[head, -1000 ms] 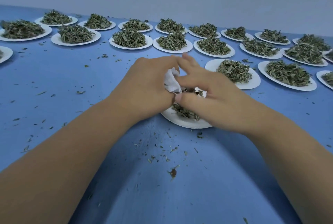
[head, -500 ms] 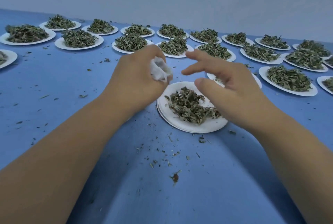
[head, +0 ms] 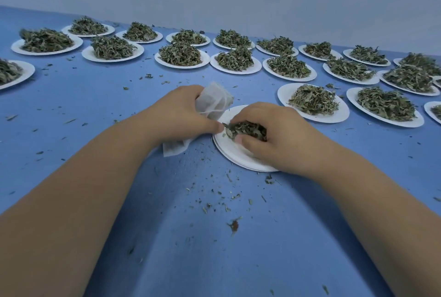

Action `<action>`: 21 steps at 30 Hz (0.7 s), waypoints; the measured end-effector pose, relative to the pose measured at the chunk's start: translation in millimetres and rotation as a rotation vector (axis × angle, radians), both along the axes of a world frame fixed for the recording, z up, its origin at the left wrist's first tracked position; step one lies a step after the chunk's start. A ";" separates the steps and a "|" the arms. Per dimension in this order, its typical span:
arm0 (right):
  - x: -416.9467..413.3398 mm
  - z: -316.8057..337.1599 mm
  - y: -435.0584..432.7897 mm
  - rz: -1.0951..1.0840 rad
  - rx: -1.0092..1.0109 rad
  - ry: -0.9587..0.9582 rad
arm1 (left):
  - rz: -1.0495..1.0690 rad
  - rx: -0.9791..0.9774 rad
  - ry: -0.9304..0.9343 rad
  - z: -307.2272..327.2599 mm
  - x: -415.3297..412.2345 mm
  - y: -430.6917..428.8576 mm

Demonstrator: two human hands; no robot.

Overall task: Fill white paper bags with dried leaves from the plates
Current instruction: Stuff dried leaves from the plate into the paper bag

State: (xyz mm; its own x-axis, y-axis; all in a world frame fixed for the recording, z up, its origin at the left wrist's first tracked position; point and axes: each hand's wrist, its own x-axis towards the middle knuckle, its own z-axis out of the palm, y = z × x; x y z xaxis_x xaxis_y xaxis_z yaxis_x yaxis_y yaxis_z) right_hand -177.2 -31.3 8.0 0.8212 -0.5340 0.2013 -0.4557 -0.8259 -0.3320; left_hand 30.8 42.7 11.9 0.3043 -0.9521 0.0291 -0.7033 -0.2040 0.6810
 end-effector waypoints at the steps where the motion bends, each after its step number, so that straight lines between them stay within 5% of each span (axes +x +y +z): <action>1: -0.3 0.4 -0.9 -0.007 -0.017 -0.018 | -0.015 0.015 -0.047 1.4 -0.4 1.0; 4: -5.9 2.0 -3.3 -0.051 -0.096 -0.013 | 0.068 -0.092 -0.175 2.3 0.0 0.6; 11: -3.2 -5.5 3.5 0.011 0.068 0.129 | 0.236 -0.366 -0.093 -1.4 8.6 -3.6; 21: 9.2 -6.5 -2.2 -0.002 0.013 0.037 | 0.136 -0.251 -0.427 -9.3 16.8 -7.5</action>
